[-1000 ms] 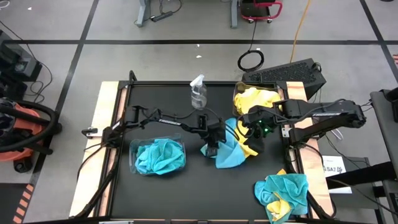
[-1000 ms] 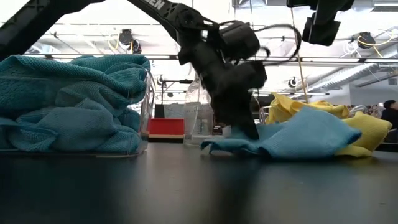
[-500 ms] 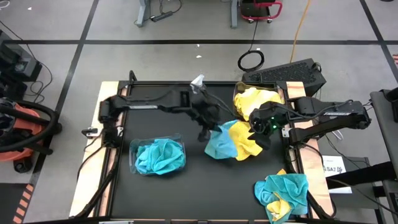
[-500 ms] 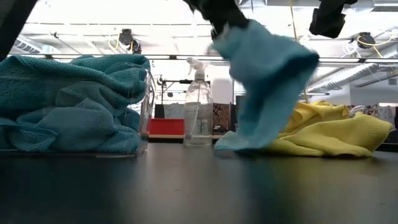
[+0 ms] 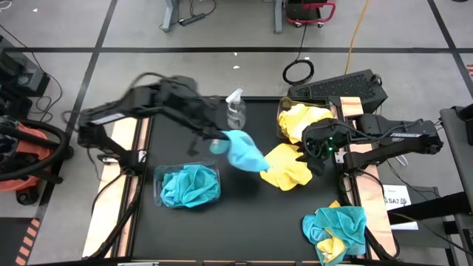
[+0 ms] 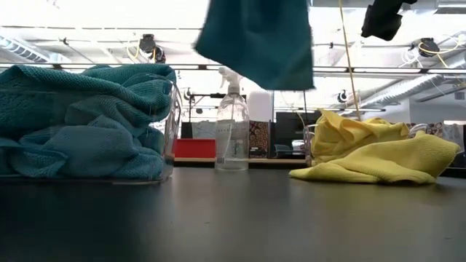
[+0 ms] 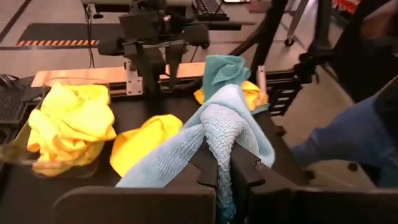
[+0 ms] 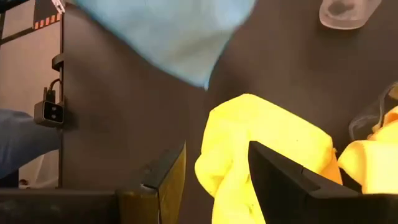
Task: Sort microfiber towel by color & place in baskets
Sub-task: Put the blue towel into the bottom transparent bin
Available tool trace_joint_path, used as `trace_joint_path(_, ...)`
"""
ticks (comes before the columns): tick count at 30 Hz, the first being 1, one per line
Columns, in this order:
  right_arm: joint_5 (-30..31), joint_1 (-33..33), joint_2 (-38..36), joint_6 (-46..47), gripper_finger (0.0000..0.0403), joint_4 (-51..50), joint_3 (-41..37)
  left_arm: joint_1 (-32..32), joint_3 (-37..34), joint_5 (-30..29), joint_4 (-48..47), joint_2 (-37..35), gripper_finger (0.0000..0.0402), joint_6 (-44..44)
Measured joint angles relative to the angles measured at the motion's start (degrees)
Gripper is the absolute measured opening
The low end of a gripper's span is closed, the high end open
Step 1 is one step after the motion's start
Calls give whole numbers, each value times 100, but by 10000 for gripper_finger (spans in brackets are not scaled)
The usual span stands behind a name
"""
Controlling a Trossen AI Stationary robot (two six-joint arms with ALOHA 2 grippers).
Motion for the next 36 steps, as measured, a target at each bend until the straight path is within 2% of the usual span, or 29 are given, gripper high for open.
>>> trace_joint_path(7,32,0,-42,-169,167,40,0,-185,2,12,-969,-895,5,-701)
trace_joint_path(19,32,0,-45,-236,167,138,0,-435,0,-30,-2667,-1801,4,-2135)
trace_joint_path(30,33,0,-44,-203,167,164,0,-702,-15,-184,-3881,-1774,5,-2736)
trace_joint_path(36,34,0,-42,-203,167,260,0,-845,-511,-176,-3963,-1539,5,-2697)
